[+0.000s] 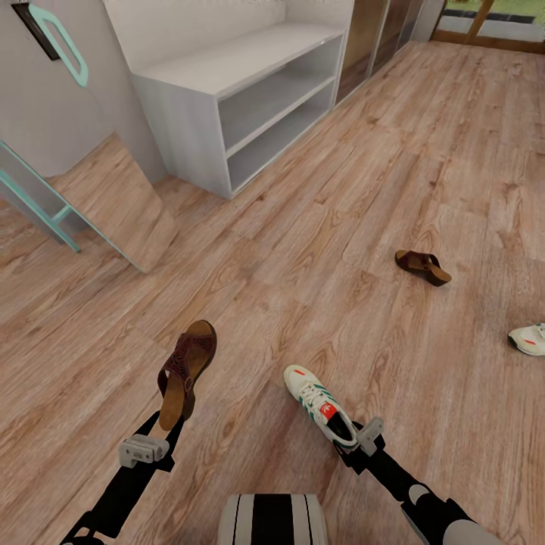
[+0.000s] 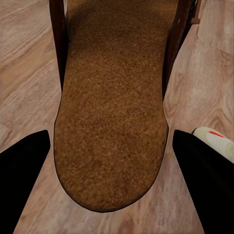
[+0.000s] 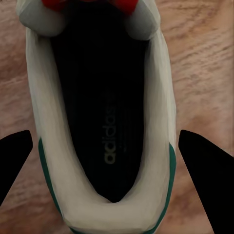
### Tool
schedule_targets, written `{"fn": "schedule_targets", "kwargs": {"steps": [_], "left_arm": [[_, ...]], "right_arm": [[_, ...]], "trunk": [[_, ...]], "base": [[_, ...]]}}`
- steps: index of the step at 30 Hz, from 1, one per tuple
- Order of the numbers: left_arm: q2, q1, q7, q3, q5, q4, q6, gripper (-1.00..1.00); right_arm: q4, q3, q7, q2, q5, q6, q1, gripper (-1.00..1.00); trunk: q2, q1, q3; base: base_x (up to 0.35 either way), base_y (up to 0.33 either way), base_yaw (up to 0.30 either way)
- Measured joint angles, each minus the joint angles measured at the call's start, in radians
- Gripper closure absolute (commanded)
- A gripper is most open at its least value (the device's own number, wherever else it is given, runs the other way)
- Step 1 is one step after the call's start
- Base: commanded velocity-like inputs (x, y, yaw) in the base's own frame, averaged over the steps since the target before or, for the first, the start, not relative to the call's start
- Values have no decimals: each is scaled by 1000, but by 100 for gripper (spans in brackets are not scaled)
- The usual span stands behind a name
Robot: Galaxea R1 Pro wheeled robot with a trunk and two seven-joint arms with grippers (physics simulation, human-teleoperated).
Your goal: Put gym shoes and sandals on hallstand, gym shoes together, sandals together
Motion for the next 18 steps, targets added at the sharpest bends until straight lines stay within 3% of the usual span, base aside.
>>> {"fn": "schedule_targets", "kwargs": {"steps": [18], "left_arm": [[0,0,0,-1,0,0,0,100]], "right_arm": [[0,0,0,0,0,0,0,100]], "trunk": [[0,0,28]], "base": [[0,0,0]]}}
